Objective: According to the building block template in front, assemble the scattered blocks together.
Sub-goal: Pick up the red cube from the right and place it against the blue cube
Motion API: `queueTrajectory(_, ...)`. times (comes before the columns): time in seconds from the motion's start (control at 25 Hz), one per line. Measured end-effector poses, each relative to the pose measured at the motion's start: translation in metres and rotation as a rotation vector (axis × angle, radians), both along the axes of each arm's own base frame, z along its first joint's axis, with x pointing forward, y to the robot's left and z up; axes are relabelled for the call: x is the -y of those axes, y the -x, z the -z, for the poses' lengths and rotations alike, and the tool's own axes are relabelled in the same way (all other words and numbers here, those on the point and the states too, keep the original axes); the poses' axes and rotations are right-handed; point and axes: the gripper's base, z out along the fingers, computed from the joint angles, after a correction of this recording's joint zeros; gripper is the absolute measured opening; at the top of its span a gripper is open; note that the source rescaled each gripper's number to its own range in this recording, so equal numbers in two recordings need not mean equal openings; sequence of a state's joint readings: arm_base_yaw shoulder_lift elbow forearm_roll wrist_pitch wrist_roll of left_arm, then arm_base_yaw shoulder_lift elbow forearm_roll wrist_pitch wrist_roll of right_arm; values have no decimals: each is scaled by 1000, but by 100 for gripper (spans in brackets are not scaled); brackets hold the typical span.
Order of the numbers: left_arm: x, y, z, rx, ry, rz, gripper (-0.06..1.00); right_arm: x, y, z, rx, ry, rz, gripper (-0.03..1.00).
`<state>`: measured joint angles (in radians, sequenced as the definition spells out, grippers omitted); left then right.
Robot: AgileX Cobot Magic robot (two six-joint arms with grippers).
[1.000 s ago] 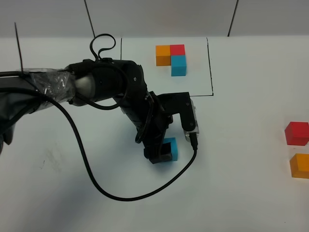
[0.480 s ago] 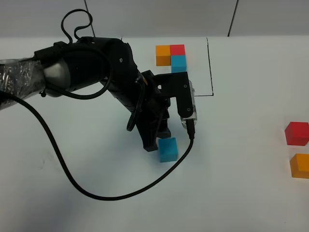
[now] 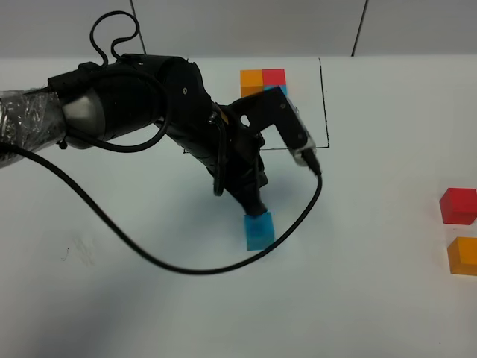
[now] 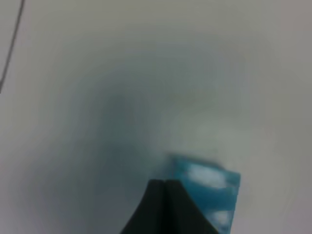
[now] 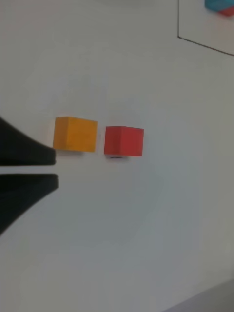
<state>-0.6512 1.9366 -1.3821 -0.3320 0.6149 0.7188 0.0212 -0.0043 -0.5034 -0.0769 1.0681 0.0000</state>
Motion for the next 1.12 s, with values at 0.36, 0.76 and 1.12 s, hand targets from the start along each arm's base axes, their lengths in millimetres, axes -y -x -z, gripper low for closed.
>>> queueTrajectory(0.36,5,-13,-6,-154,245,-626,0,0,0,0,0,0,0,0)
queueTrajectory(0.76,-30,-36,-15,-24,190,-684,0,0,0,0,0,0,0,0)
queueTrajectory(1.12,-105,-42,-49,-5,60,-827,0,0,0,0,0,0,0,0)
